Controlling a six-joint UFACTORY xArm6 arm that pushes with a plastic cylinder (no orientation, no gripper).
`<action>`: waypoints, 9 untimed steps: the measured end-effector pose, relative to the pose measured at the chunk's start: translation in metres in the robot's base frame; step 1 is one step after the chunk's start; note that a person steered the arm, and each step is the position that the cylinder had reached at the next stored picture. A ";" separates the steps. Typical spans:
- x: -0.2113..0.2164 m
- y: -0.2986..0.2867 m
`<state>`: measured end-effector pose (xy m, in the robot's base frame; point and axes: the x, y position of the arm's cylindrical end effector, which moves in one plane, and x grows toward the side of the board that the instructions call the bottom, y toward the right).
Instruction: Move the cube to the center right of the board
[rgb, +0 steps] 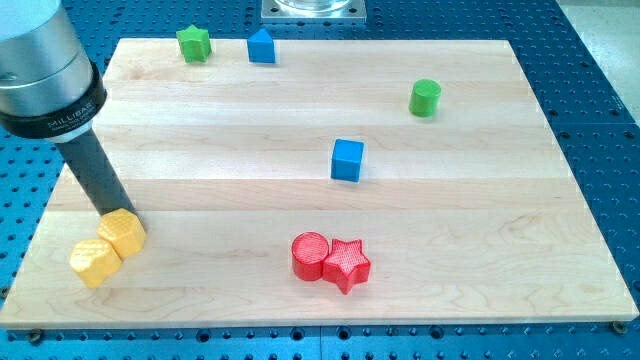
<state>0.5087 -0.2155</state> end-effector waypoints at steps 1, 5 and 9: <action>-0.010 0.024; -0.039 0.074; -0.042 0.121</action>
<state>0.4668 -0.0941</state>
